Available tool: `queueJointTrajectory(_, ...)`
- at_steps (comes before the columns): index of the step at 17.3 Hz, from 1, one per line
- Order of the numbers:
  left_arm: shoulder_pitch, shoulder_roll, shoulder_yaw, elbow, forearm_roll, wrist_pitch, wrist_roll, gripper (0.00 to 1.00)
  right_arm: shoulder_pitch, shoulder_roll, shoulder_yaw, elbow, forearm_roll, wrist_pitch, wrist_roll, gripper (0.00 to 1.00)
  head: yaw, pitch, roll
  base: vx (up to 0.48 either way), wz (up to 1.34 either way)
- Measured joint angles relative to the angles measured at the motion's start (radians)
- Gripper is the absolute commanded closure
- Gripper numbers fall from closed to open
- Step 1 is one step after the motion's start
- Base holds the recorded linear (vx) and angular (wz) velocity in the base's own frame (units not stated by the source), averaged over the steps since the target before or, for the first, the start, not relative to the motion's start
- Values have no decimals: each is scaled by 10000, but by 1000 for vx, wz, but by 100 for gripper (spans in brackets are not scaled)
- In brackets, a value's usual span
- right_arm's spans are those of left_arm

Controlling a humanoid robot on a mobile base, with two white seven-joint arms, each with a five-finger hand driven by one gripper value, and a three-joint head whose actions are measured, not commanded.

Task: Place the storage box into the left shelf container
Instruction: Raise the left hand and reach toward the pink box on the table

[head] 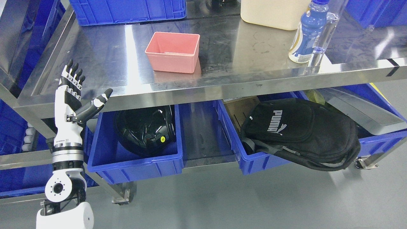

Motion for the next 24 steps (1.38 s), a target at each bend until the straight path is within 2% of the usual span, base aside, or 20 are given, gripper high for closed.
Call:
queueJointTrajectory(6, 5, 0, 260, -19, 2, -22, -57, 0, 0, 0, 0, 0, 0, 0, 0, 0, 0, 0, 0, 0, 0)
queueJointTrajectory(9, -339, 49, 311, 6, -2, -64, -652, 0, 0, 0, 0, 0, 0, 0, 0, 0, 0, 0, 0, 0, 0)
queueJointTrajectory(13, -1209, 442, 349, 177, -211, -103, -2259, 0, 0, 0, 0, 0, 0, 0, 0, 0, 0, 0, 0, 0, 0)
queueJointTrajectory(16, -2432, 1005, 123, 560, -740, -57, -3886, 0, 0, 0, 0, 0, 0, 0, 0, 0, 0, 0, 0, 0, 0)
queueJointTrajectory(24, -4905, 2300, -1582, 1745, -2769, -17, -7478, 3, 0, 0, 0, 0, 0, 0, -5, 0, 0, 0, 0, 1, -5)
